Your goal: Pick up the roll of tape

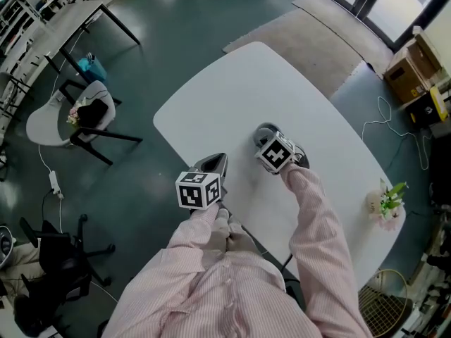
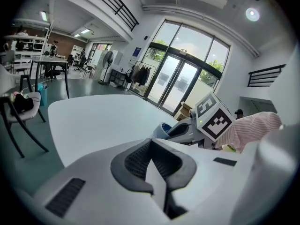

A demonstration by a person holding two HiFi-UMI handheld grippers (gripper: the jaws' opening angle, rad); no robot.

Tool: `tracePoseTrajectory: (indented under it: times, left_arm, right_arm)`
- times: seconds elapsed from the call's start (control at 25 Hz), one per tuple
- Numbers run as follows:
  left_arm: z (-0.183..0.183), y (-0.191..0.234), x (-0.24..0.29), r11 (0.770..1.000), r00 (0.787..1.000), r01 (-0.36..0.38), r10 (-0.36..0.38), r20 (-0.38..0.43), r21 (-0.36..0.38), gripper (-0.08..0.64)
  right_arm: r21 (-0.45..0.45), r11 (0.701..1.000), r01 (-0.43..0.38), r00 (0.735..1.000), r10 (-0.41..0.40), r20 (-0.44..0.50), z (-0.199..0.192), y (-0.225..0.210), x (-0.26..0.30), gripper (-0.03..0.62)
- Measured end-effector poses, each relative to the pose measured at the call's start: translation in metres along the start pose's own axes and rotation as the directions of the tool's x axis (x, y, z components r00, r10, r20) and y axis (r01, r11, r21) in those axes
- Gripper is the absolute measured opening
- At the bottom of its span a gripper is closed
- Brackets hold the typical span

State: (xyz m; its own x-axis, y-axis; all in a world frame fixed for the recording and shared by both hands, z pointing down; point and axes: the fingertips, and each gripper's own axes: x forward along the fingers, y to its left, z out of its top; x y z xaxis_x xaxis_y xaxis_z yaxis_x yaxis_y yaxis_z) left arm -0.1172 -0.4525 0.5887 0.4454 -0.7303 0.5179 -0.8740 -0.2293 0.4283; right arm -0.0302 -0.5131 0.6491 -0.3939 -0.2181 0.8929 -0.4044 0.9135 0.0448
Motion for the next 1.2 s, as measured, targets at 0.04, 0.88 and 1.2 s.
tracePoseTrajectory:
  times: [0.04,0.88,1.2]
  left_arm:
    - [0.001,-0.001,-0.002,1.0,1.0,0.002,-0.002,0.004,0.006,0.0]
    - [0.058,-0.057,-0.042,0.977,0.982,0.069,-0.102,0.156,0.201,0.0]
    - [0.081,-0.077,-0.06,0.967,0.962,0.073,-0.133,0.238,0.244,0.0]
  right_arm:
    - [0.015,1.0,0.007,1.0,-0.008,0.017,-0.001,0.001,-0.002,0.049]
    - [0.433,0.898,-0.074,0.748,-0.237,0.62,0.019,0.021,-0.153,0.049]
    - [0.501,0.857,-0.119,0.62,-0.33,0.712,0.008,0.02,-0.205,0.049]
